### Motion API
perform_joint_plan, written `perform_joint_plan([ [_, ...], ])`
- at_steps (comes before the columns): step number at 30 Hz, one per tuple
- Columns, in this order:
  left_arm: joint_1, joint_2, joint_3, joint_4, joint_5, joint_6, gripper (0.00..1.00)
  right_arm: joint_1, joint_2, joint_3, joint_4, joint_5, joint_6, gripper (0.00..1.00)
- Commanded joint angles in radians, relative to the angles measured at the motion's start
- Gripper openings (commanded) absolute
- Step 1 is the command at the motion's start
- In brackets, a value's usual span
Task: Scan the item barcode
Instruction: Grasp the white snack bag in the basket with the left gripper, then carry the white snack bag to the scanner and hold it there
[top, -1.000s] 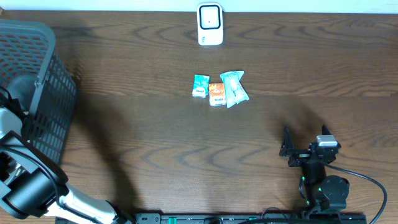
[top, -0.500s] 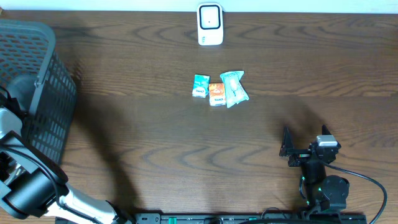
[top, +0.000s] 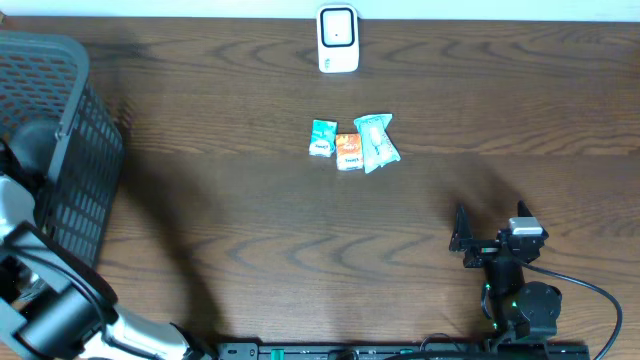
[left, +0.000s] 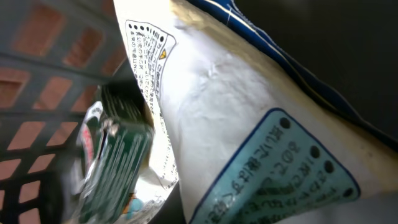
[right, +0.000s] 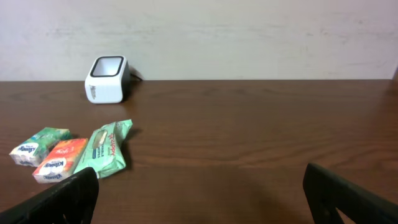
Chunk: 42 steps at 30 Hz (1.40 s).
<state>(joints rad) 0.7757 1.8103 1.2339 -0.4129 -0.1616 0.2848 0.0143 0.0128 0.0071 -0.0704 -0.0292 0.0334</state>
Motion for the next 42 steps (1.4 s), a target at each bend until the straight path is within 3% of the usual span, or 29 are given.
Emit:
perform_joint_plan([
  [1, -0.003, -0.122, 0.008, 0.023, 0.145, -0.108, 0.07, -0.006, -0.002, -0.002, -0.005, 0.0, 0.007, 0.99],
  [19, -0.003, -0.436, 0.008, 0.151, 0.515, -0.381, 0.07, -0.006, -0.002, -0.002, -0.005, 0.0, 0.007, 0.99],
  [25, -0.003, -0.506, 0.008, 0.204, 0.548, -0.486, 0.08, -0.006, -0.002, -0.002, -0.005, 0.0, 0.007, 0.99],
  [34, -0.003, -0.568, 0.008, 0.443, 0.66, -0.746, 0.08, -0.006, -0.002, -0.002, -0.005, 0.0, 0.007, 0.99],
  [42, -0.003, -0.628, 0.008, 0.598, 0.707, -0.903, 0.08, -0.006, -0.002, -0.002, -0.005, 0.0, 0.007, 0.99],
])
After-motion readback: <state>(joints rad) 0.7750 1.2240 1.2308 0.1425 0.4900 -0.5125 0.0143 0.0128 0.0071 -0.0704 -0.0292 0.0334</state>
